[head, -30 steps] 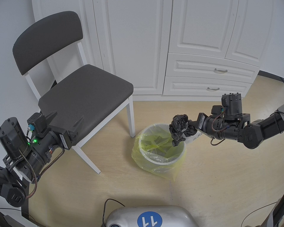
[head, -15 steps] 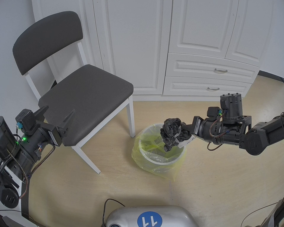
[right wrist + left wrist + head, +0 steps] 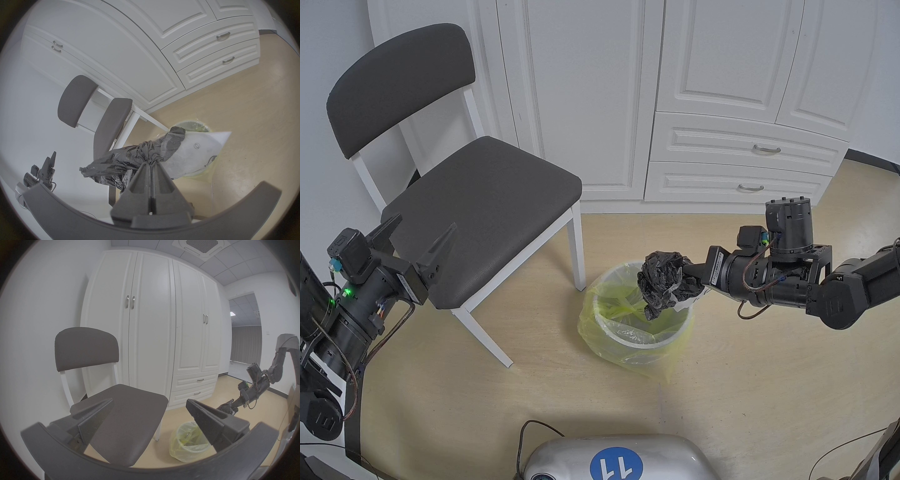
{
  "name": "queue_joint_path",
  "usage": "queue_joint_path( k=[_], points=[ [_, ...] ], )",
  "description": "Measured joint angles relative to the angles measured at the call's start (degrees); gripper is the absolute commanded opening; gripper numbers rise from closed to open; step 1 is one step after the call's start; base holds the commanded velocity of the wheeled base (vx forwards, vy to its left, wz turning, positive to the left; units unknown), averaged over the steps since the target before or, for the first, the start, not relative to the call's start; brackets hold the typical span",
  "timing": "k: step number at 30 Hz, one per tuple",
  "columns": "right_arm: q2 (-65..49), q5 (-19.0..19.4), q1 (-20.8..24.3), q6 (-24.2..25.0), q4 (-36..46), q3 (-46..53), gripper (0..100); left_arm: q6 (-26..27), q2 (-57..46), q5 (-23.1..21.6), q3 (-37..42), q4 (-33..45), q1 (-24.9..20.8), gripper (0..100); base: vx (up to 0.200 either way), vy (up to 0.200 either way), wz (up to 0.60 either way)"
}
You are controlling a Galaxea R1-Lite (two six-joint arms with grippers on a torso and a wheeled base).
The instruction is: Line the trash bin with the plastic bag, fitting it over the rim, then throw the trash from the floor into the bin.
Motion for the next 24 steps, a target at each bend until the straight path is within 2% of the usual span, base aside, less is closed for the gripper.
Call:
queue_joint_path(
  k=[5,24],
  points=[
    [0.11,0.0,0.11,0.0,0.1,0.12,0,-0.87,1.02,-0.09,-0.57,-0.52,0.96,100,0.2,0.0,0.0],
    [2.95,0.06,-0.05,0.13,-0.8,-0.55,0,-0.79,1.97,-0.79,0.59,-2.72,1.16,100,0.0,0.0,0.0]
  ],
)
